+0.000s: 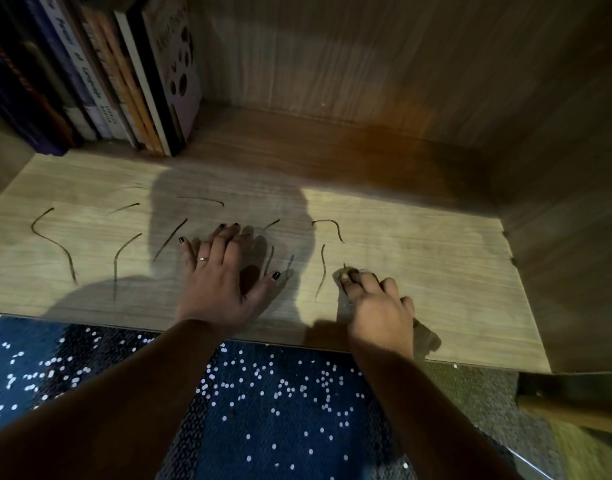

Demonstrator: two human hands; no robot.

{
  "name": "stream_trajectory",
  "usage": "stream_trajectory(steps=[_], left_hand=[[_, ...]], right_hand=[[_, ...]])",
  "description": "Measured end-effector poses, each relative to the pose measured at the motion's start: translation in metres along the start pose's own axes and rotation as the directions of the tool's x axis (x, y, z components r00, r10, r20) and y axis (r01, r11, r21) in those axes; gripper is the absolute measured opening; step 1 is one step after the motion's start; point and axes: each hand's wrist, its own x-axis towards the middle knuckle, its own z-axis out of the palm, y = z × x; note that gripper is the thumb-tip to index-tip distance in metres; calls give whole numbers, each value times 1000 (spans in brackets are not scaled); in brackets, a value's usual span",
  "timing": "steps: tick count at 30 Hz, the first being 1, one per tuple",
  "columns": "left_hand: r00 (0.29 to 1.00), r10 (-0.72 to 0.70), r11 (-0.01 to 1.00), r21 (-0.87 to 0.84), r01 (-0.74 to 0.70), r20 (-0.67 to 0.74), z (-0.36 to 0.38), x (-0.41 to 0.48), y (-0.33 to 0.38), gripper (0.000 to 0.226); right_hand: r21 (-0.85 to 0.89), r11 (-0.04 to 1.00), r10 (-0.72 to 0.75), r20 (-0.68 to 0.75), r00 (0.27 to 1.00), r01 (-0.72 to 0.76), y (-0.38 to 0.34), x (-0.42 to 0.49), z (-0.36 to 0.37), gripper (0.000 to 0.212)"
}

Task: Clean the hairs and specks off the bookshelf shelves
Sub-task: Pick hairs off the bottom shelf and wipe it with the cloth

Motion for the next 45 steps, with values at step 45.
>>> stream_trajectory(steps=[45], left_hand=[[1000,-9,1000,2,9,24,-4,0,1,83]], right_hand=[[65,996,59,75,995,-64,6,-23,9,39]])
